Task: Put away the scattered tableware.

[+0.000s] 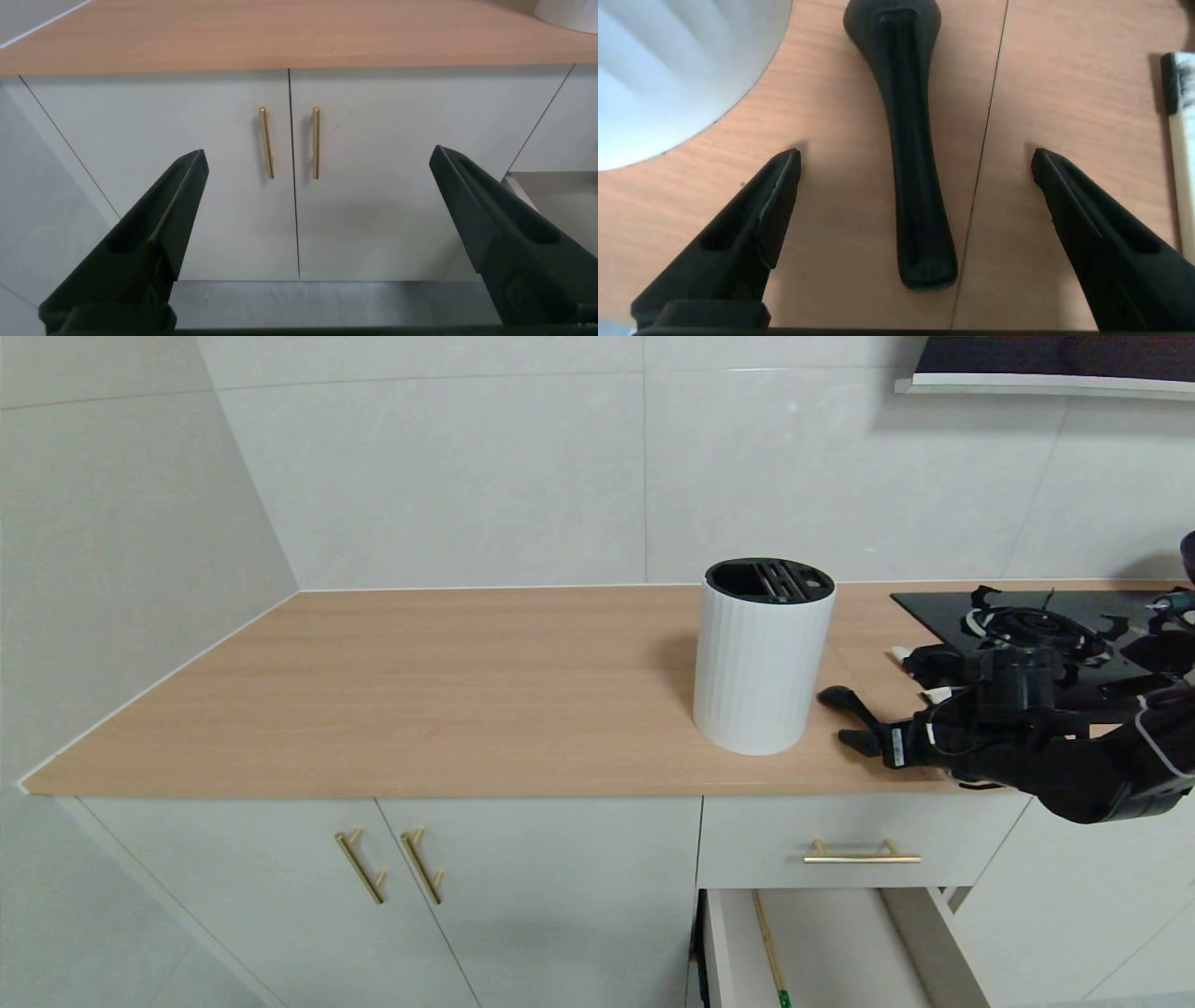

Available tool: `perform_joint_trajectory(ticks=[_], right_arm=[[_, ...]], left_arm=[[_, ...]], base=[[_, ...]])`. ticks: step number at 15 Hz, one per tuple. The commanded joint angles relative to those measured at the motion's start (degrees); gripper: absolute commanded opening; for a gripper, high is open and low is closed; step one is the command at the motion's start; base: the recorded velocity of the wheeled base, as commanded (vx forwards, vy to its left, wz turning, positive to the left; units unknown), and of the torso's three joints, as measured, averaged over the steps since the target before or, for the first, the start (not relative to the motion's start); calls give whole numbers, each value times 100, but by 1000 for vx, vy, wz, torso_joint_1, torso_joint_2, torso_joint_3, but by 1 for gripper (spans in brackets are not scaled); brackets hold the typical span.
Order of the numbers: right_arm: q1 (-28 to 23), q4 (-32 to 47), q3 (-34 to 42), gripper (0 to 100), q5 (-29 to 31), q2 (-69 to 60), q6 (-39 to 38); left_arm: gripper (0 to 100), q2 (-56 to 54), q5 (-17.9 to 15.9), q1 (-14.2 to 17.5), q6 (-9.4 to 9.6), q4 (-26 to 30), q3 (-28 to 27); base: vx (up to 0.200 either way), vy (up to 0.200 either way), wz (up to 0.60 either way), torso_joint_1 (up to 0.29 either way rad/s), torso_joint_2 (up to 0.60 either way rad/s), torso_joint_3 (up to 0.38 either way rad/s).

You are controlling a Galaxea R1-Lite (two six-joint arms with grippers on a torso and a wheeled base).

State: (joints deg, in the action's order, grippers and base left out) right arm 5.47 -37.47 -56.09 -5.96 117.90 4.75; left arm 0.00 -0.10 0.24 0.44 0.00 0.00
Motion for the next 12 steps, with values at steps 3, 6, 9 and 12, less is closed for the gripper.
perform_joint_trajectory(ticks=[3,6,9,12], right_arm=[[6,-67,28,0,16,85,43],[42,-67,37,0,16,85,43],[42,-67,28,0,16,76,43],[42,-67,10,0,60,32,26]], left_arm=[[100,0,1,11,0,0,0],[100,0,1,2,0,0,0],[100,0,1,11,0,0,0],[100,0,1,2,0,0,0]], base=[[0,0,0,0,0,0],[0,0,0,0,0,0],[0,0,0,0,0,0],[0,0,0,0,0,0]])
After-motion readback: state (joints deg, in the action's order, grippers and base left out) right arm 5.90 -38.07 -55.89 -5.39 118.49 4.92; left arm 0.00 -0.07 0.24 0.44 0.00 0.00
